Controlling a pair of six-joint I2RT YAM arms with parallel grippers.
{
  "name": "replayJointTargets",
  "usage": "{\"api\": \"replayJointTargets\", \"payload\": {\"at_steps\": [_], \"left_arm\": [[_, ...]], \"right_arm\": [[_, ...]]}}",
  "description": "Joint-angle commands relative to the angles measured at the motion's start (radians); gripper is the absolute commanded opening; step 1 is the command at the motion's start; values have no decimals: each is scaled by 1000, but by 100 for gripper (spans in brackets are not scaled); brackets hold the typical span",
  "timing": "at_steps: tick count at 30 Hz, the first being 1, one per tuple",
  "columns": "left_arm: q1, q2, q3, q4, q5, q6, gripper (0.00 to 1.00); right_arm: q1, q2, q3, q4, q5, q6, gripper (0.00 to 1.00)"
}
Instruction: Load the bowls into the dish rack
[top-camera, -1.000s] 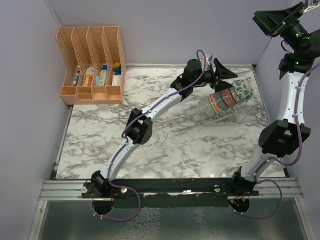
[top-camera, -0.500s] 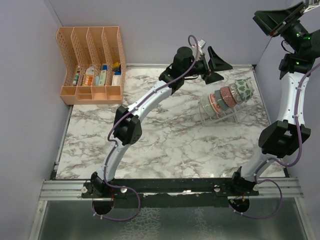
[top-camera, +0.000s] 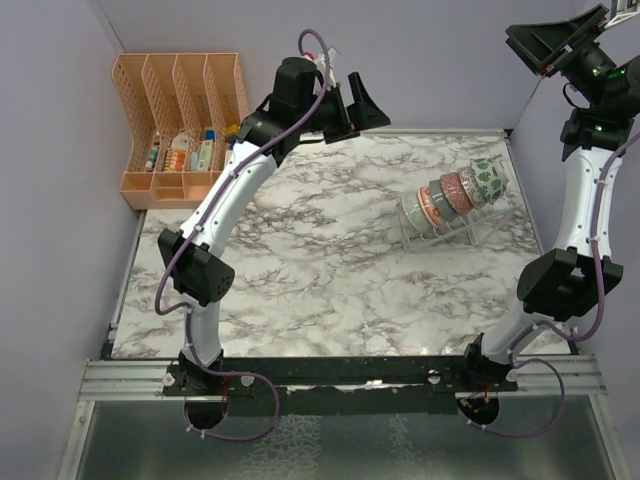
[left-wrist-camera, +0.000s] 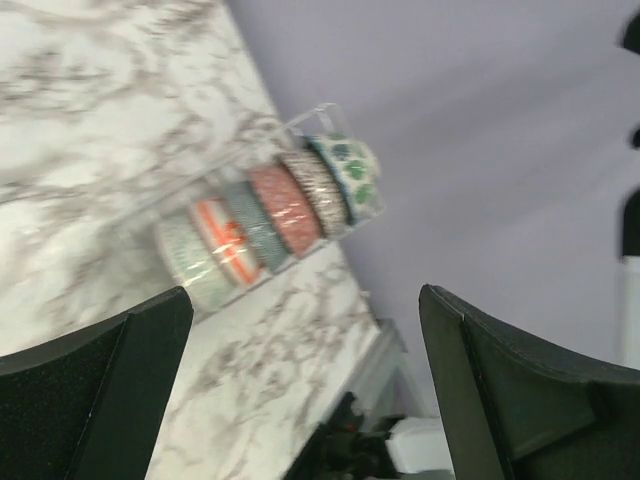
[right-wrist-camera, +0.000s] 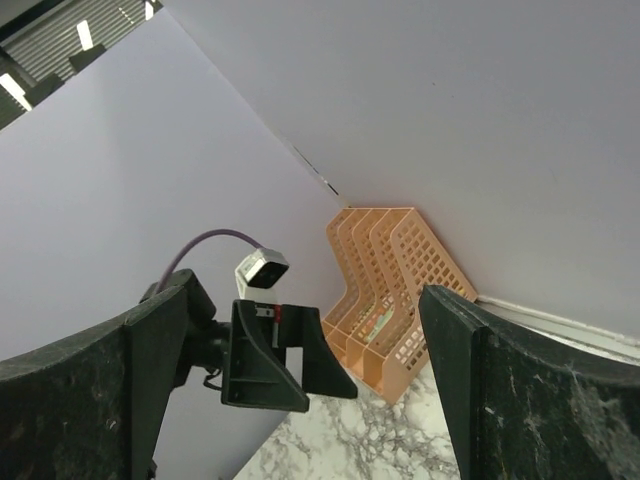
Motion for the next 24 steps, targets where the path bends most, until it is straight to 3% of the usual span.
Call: {"api": "replayJointTargets", "payload": {"at_steps": [1,7,10,15,24], "left_arm": [[38,-74,29,-365,-278,223,99],[83,-146,-36,-599,-633,233,99],[97,-193,-96,-606,-690,236,99],[97,-199,-62,-656,-769,238,99],[102,-229,-81,-630,-777,300,99]], "right_arm": [[-4,-56,-33,-118,-10,-117,100],[32,-65,-71,-193,-2,-200,100],[53,-64,-71,-231,4,-242,100],[89,-63,-68,-323,27,-326,100],[119,-79,-87,-418,60,-427,100]]}}
